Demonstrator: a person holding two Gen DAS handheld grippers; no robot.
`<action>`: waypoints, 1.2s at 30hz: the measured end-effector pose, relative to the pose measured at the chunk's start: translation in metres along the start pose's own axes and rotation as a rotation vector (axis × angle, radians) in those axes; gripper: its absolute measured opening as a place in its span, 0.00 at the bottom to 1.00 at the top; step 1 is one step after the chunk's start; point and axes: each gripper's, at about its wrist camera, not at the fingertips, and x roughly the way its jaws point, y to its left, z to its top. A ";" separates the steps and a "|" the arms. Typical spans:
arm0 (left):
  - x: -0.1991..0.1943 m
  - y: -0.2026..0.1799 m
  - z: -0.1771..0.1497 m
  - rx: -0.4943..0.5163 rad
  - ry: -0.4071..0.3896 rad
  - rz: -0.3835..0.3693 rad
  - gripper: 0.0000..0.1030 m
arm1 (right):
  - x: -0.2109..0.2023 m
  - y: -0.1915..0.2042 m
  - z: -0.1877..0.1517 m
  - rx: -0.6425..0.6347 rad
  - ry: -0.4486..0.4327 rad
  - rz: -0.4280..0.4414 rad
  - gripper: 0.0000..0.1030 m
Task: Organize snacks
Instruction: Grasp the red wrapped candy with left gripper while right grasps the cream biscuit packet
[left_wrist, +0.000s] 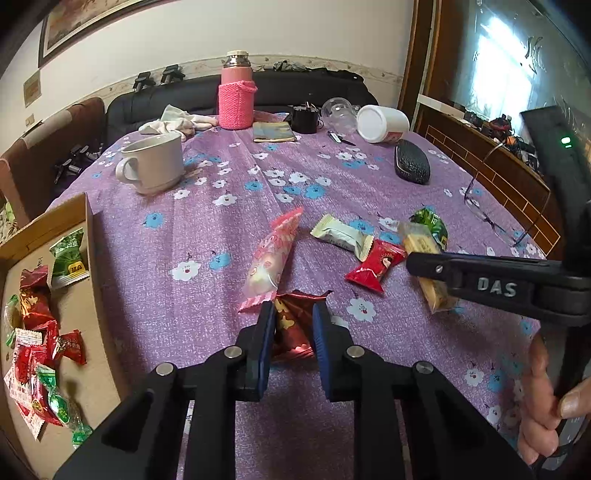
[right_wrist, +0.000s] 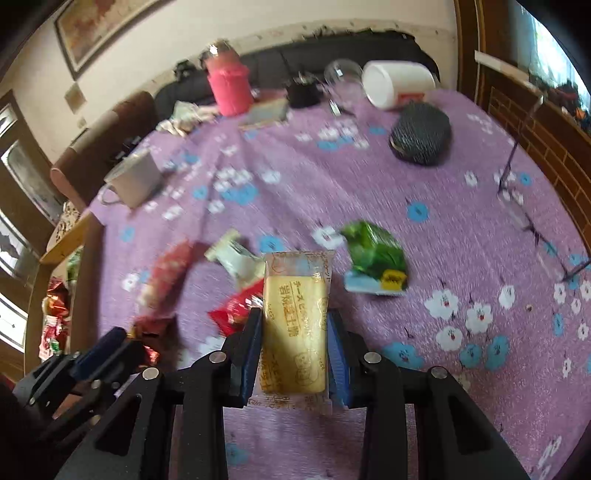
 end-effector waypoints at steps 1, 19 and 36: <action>-0.001 0.000 0.000 -0.001 -0.004 0.002 0.10 | -0.003 0.004 -0.001 -0.015 -0.014 0.001 0.35; 0.018 -0.011 -0.008 0.072 0.096 -0.003 0.44 | -0.002 0.013 -0.005 -0.034 -0.009 0.050 0.35; -0.006 -0.010 -0.004 0.059 -0.035 0.012 0.31 | -0.015 0.023 -0.006 -0.066 -0.064 0.091 0.35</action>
